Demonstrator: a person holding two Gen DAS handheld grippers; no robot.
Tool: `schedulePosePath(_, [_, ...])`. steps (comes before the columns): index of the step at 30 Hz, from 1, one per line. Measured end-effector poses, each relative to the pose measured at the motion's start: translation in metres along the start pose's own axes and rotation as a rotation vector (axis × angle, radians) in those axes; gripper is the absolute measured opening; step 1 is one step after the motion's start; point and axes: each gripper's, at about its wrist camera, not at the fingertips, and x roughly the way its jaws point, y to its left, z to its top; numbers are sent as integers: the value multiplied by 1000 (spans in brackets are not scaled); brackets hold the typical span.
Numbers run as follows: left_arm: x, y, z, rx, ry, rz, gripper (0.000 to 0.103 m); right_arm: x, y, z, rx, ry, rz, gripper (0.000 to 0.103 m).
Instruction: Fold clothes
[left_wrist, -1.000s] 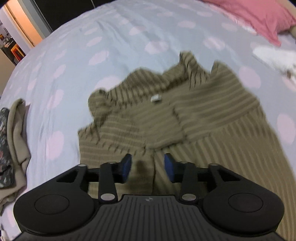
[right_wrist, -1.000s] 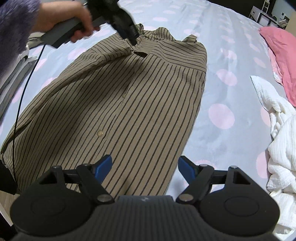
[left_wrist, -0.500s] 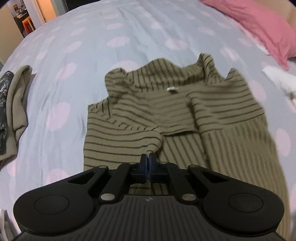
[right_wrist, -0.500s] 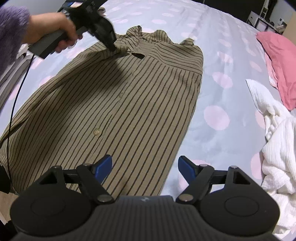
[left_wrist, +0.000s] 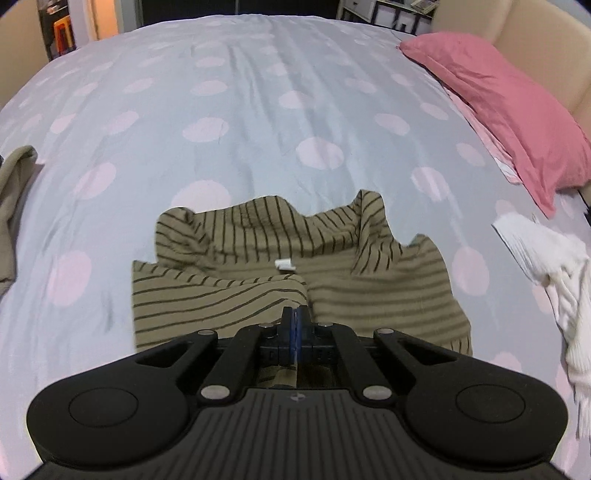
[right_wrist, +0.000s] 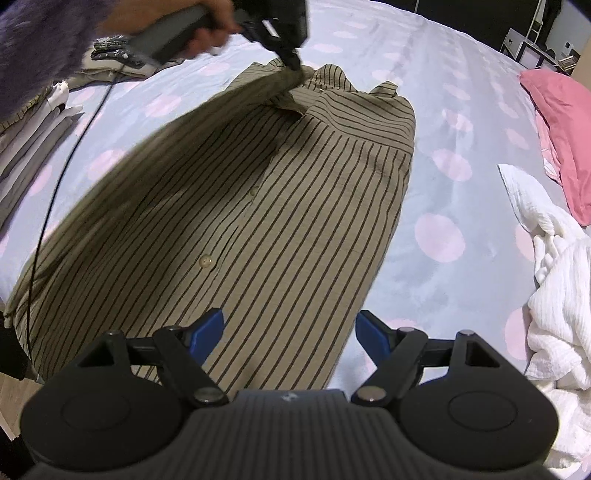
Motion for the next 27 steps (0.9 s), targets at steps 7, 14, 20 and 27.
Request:
schedulePosePath(7, [37, -1, 0, -79, 9, -55, 0, 7, 0, 0, 7, 23, 2, 81])
schedulePosePath(14, [34, 0, -9, -72, 62, -70, 16, 17, 1, 1, 1, 51, -10, 81])
schedulePosePath(20, [-34, 8, -33, 16, 15, -80, 39, 11, 7, -3, -25, 32, -20, 81])
schedulePosePath(27, [-111, 25, -127, 134, 32, -77, 43, 2, 25, -11, -60, 10, -9, 81])
